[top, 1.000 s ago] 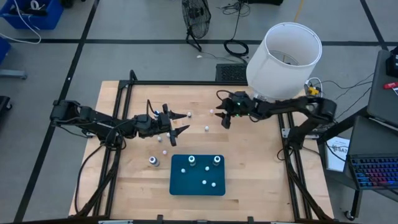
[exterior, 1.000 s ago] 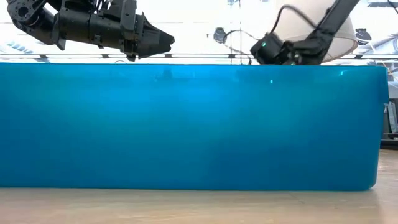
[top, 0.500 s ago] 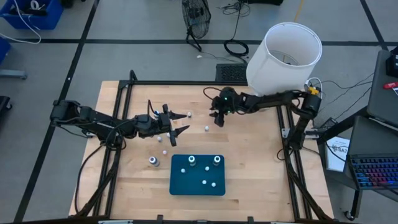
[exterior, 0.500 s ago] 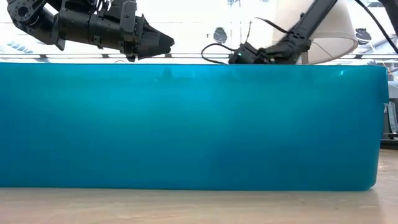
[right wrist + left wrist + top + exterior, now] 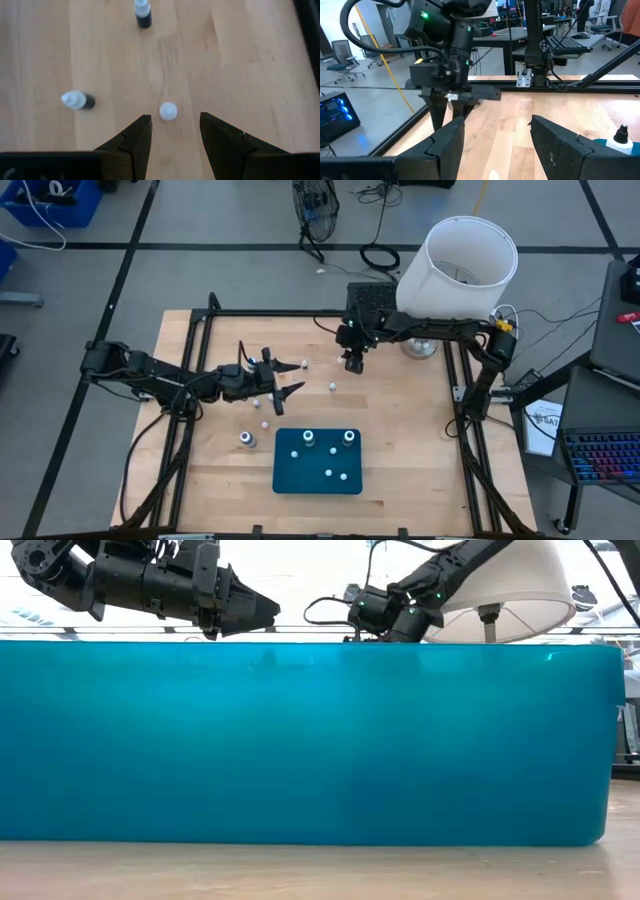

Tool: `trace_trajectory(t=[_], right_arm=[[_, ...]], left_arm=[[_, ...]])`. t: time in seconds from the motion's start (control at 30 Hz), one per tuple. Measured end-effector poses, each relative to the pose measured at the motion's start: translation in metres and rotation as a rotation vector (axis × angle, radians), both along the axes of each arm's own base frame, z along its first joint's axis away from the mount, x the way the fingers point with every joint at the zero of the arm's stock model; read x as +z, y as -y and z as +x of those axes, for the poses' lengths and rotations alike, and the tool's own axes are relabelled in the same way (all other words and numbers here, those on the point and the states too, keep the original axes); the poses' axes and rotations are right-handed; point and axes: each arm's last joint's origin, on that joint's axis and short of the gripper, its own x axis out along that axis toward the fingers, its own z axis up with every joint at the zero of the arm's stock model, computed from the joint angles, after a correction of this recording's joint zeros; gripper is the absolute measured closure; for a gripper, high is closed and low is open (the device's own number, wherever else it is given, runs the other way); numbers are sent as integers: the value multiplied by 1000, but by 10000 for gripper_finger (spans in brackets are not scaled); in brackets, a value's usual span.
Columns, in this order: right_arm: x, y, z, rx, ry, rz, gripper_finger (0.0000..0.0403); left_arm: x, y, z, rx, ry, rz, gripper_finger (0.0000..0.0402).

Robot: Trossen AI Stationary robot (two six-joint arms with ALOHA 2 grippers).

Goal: Pick & Place food coloring
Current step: Put the orange food coloring bottle into the blue container

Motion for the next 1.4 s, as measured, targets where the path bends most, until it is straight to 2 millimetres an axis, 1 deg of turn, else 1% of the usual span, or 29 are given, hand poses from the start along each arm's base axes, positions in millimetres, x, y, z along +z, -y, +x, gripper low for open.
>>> trace_trajectory(t=[0.1, 0.17, 0.27, 0.4, 0.53, 0.67, 0.77, 1.2, 1.4], right_arm=[[7, -3, 0, 17, -43, 9, 248], [13, -3, 1, 11, -71, -16, 248], [14, -6, 6, 7, -83, -49, 248], [1, -10, 18, 35, -78, -58, 248], [-22, -9, 25, 46, -151, -102, 248], [-40, -6, 28, 43, -196, -94, 248], [-50, -6, 30, 49, -220, -83, 248], [-50, -5, 34, 49, -185, -92, 248], [-50, -5, 35, 58, -155, -51, 248]], left_arm=[[0, 0, 0, 0, 0, 0, 172], [0, 0, 0, 0, 0, 0, 172], [0, 0, 0, 0, 2, 0, 172], [0, 0, 0, 0, -1, 11, 172], [-1, 0, 0, -1, -12, 14, 172], [-2, 0, 0, -1, -22, 14, 172], [-2, 0, 0, -1, -24, 14, 172], [-2, 0, 0, -1, -24, 14, 172], [-2, 0, 0, -1, -24, 15, 172]])
